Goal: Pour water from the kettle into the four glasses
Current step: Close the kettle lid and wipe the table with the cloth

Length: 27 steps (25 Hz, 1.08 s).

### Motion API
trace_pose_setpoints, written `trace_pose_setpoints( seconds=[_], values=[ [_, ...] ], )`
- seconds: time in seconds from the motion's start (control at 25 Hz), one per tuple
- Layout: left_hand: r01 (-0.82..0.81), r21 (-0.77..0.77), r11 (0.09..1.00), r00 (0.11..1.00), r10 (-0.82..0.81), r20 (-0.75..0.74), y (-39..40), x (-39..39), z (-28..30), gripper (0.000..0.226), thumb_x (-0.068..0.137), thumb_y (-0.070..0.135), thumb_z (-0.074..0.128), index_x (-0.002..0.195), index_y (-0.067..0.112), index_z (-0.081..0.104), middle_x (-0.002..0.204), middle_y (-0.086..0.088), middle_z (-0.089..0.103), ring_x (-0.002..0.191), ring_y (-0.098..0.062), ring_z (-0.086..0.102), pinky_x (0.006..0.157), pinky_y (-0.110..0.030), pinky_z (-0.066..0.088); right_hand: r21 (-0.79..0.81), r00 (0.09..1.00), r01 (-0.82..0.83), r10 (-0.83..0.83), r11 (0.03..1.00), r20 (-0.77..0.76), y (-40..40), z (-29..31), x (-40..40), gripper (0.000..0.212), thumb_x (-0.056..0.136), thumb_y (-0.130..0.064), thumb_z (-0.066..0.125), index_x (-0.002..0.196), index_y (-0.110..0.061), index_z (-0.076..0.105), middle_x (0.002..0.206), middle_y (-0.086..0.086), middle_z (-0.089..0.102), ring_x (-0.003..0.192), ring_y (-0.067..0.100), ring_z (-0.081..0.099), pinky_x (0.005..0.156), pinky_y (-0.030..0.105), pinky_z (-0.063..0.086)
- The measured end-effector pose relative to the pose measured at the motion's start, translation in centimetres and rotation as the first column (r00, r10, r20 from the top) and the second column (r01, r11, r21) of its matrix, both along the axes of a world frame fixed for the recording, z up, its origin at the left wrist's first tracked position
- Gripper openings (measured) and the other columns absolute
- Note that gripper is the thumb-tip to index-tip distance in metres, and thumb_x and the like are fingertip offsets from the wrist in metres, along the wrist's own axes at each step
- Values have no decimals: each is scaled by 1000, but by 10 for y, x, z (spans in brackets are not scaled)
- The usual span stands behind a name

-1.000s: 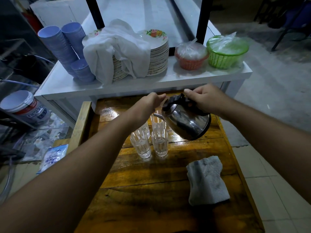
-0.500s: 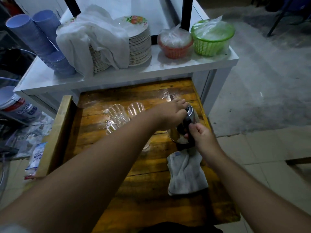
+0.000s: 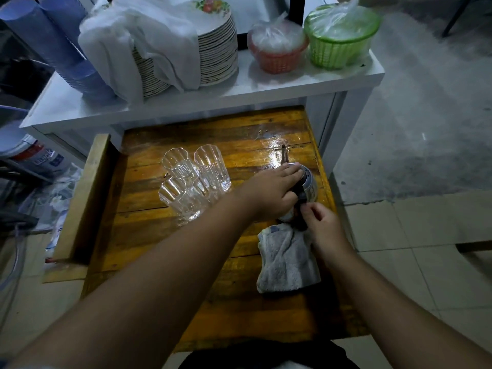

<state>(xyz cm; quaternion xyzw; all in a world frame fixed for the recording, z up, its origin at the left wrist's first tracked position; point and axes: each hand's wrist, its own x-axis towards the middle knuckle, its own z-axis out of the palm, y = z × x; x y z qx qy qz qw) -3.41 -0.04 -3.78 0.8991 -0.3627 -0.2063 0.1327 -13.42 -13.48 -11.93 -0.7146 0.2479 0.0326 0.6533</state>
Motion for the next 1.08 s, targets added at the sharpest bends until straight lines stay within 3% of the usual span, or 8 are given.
trace_pose_setpoints(
  seconds=[0.16, 0.28, 0.36, 0.48, 0.64, 0.88, 1.0, 1.08],
  values=[
    [-385, -240, 891, 918, 345, -195, 75, -60, -31, 58, 102, 33, 42, 157, 29, 26, 164, 8, 23, 150, -7, 16, 121, -39, 19, -375, 992, 115, -88, 920, 88, -4, 1, -30, 14, 100, -35, 55, 91, -24, 58, 87, -3, 62, 84, 18, 61, 62, 29, 44],
    [-572, -117, 812, 812, 540, -223, 149, -98, -75, 57, 99, 34, 51, 154, 30, 34, 161, 8, 31, 146, -5, 22, 119, -40, 26, -706, 947, -229, 320, 670, -3, 12, -29, -62, 11, 95, -40, 56, 97, -31, 61, 97, -12, 60, 93, 12, 56, 77, 31, 42],
    [-596, 83, 798, 787, 602, -133, 185, -107, -107, 65, 97, 40, 53, 156, 26, 28, 164, 4, 26, 151, -13, 18, 120, -42, 24, -730, 878, -416, 449, 542, -167, 29, -60, -70, 35, 92, -49, 52, 120, -30, 63, 126, -7, 63, 123, 19, 53, 101, 43, 39],
    [-566, 314, 763, 797, 603, -31, 217, -109, -141, 84, 94, 56, 47, 160, 24, 5, 169, 1, 0, 155, -26, -1, 122, -48, 15, -758, 870, -470, 385, 453, -309, 60, -91, -69, 65, 87, -57, 47, 146, -28, 49, 158, 6, 44, 148, 30, 31, 118, 56, 22],
    [-551, 316, 772, 816, 578, 10, 228, -112, -157, 87, 93, 66, 36, 159, 25, -3, 168, 2, -8, 154, -27, -6, 121, -48, 10, -817, 945, -324, 205, 477, -255, 115, -96, -53, 76, 81, -52, 57, 149, -20, 46, 159, 13, 41, 149, 35, 29, 118, 58, 23],
    [-530, 226, 818, 838, 545, -7, 245, -102, -152, 77, 96, 58, 40, 159, 30, 6, 168, 7, 0, 155, -20, 0, 119, -47, 22, -821, 804, -464, 548, 332, -232, 203, -96, -46, 63, 84, -51, 57, 141, -24, 56, 151, 6, 52, 145, 30, 36, 119, 57, 20],
    [-608, 205, 767, 781, 624, -18, 279, -93, -148, 82, 94, 56, 49, 159, 29, 7, 168, 6, -1, 154, -17, 5, 117, -47, 24, -829, 830, -440, 508, 345, -229, 184, -97, -50, 56, 82, -51, 59, 132, -26, 60, 144, 7, 54, 143, 30, 37, 118, 57, 22],
    [-622, 228, 749, 769, 639, -3, 295, -91, -150, 86, 93, 62, 44, 160, 26, 4, 169, 3, -4, 155, -18, 1, 117, -45, 20, -830, 870, -418, 426, 369, -248, 187, -98, -45, 61, 85, -51, 57, 140, -25, 54, 152, 9, 47, 149, 31, 29, 120, 57, 19]
  ],
)
